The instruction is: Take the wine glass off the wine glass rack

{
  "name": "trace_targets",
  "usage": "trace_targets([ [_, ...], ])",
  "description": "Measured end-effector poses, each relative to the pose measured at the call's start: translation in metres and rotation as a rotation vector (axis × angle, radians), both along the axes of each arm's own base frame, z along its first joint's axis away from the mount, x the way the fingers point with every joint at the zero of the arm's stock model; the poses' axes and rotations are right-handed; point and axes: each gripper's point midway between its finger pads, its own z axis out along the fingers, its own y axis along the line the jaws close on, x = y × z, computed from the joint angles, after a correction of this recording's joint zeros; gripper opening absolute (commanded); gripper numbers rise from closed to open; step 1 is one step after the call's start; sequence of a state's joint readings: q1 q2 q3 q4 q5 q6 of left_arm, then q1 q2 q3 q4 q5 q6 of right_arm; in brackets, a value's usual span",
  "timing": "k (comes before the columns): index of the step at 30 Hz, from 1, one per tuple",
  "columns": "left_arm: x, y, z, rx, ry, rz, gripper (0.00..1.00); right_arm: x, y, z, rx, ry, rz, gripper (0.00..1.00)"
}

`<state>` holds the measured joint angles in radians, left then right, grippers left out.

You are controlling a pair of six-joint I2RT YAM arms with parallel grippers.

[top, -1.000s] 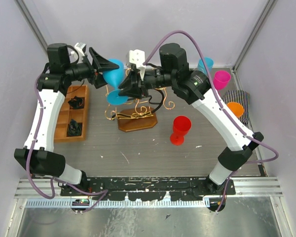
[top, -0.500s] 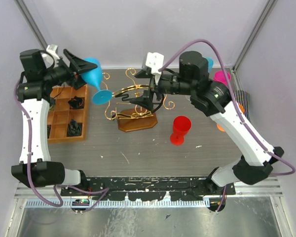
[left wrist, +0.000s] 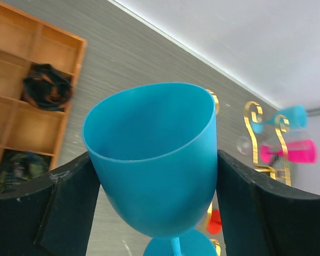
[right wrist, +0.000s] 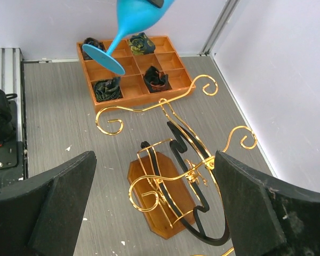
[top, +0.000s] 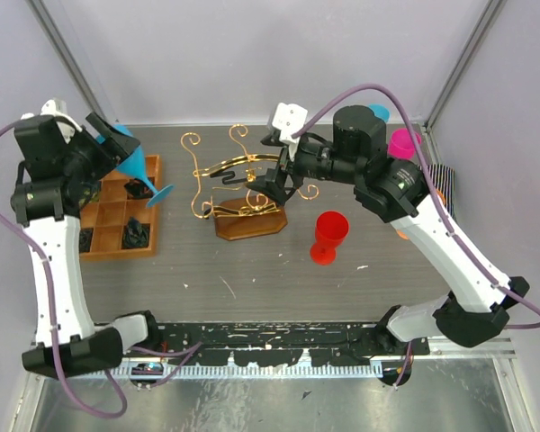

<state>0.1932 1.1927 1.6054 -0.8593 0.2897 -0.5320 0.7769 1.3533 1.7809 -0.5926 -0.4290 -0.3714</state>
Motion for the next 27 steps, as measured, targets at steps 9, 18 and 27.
trace_targets([
  [9, 0.004, 0.020, -0.063, 0.224, -0.062, 0.102, 0.75, 0.006, 0.000, -0.019, -0.033, 0.029, -0.015, 0.98],
  [18, 0.023, 0.019, -0.098, 0.387, -0.180, 0.117, 0.66, 0.009, -0.001, -0.028, -0.051, 0.034, -0.021, 0.99],
  [27, 0.030, -0.001, -0.153, 0.466, -0.248, 0.072, 0.60, 0.012, 0.000, -0.043, -0.072, 0.056, -0.022, 0.99],
])
